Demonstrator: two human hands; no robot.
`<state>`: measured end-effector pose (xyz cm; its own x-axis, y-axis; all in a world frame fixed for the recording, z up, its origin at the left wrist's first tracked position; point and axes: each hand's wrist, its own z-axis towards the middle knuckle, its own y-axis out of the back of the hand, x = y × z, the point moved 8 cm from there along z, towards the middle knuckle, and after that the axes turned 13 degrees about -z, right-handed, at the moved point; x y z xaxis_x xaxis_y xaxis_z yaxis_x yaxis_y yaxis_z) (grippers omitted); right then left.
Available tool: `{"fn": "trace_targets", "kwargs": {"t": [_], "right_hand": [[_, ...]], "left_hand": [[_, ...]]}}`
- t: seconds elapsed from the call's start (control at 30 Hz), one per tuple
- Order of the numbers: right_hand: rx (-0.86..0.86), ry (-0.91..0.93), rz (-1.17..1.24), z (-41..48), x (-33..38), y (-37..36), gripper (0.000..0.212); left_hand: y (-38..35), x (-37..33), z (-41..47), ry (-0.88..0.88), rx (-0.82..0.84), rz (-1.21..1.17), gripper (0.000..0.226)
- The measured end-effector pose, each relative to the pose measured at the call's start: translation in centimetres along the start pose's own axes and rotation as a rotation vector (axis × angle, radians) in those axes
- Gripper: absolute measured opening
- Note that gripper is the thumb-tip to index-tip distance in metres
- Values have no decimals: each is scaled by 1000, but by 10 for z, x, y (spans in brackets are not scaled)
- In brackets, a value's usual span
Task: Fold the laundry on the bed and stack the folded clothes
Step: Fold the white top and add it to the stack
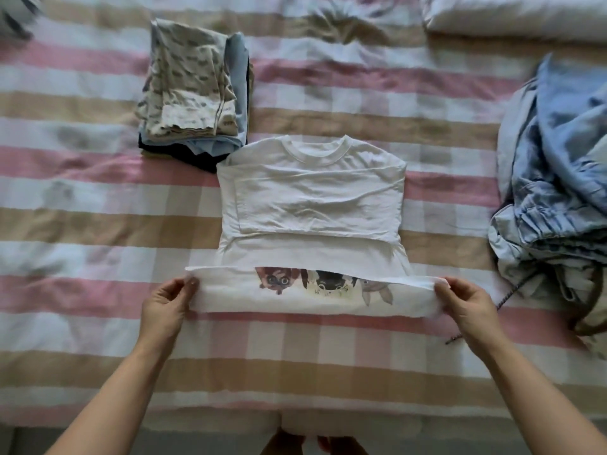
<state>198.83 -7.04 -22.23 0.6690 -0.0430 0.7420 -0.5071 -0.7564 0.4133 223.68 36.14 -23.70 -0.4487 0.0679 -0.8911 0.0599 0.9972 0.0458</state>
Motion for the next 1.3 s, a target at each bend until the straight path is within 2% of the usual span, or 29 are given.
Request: {"fn": "trace_targets", "kwargs": {"t": [0.03, 0.13, 0.23, 0.3, 0.4, 0.57, 0.67, 0.77, 0.87, 0.93, 1.03, 1.17, 1.3], "right_hand": [[-19, -10, 40, 7, 7, -1, 8], [-167, 48, 72, 28, 34, 1, 38], [-373, 146, 14, 54, 66, 11, 51], [-475, 111, 72, 75, 83, 13, 55], [-581, 90, 67, 111, 107, 13, 48], [-524, 157, 23, 179, 123, 2, 27], [-546, 167, 17, 204, 123, -3, 25], [-534, 136, -4, 215, 119, -10, 23], [-450, 97, -29, 205, 114, -13, 25], [-365, 75, -66, 181, 105, -13, 31], [-366, 38, -231, 127, 77, -11, 34], [-297, -130, -114, 68, 24, -33, 25], [-194, -331, 240, 56, 6, -56, 17]], "left_hand": [[-5, -6, 5, -52, -20, 55, 11], [-28, -37, 13, -283, -113, 251, 19], [-56, -71, 26, -426, -240, 278, 20], [-73, -89, 46, -470, -280, 257, 20], [-95, -107, 86, -520, -308, 286, 27], [-116, -110, 136, -536, -321, 341, 32], [-119, -104, 156, -526, -314, 344, 38], [-120, -94, 167, -472, -328, 322, 43], [-117, -87, 165, -393, -323, 320, 40], [-112, -79, 154, -335, -283, 300, 37], [-93, -54, 115, -199, -263, 238, 34], [-76, -21, 53, -92, -318, 222, 27], [-85, 9, 38, 196, -404, -305, 6]]}}
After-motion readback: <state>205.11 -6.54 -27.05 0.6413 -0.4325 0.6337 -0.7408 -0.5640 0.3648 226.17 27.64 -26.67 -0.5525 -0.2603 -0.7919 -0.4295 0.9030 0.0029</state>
